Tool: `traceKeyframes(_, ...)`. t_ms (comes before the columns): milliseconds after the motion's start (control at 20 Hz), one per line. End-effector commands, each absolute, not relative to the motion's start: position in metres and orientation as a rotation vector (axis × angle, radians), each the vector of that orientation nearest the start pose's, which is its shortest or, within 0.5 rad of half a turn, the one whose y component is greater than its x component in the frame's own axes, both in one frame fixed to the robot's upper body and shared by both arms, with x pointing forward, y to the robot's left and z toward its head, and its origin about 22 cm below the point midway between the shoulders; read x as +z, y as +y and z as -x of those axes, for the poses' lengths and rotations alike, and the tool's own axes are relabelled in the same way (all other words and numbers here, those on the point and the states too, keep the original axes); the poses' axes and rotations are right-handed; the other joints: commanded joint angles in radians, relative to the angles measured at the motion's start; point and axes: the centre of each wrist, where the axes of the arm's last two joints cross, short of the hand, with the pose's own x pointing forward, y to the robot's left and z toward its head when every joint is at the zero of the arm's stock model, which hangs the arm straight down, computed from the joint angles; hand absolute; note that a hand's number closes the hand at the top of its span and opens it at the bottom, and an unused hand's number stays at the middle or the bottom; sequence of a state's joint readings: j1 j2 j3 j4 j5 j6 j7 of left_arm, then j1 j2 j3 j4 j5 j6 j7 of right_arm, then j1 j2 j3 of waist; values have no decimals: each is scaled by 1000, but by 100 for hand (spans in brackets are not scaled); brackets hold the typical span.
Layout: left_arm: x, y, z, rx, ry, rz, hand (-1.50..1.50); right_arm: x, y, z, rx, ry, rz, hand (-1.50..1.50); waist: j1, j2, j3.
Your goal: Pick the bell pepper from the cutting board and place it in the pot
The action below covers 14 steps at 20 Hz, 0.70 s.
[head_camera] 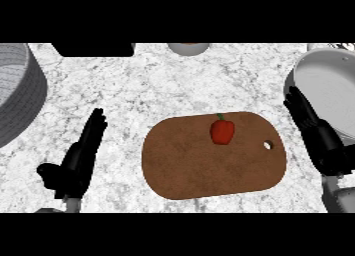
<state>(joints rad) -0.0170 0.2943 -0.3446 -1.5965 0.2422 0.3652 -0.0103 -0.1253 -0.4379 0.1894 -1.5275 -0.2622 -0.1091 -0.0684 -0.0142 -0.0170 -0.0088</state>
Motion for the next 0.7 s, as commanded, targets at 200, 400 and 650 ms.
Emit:
traceKeyframes(200, -3, 237, -237, -237, -1371, -16, 0, 39, -190, -275, 227, -1469, 245, 150, 25, 18, 6)
traceKeyframes(400, -17, 234, -232, -237, -1305, -16, 0, 48, -249, -288, 177, -1715, 856, -150, -28, 11, 0)
traceKeyframes(650, -19, 242, -245, -247, -1276, 25, 0, 52, -149, -266, -76, -2029, 813, -150, -13, 12, 4)
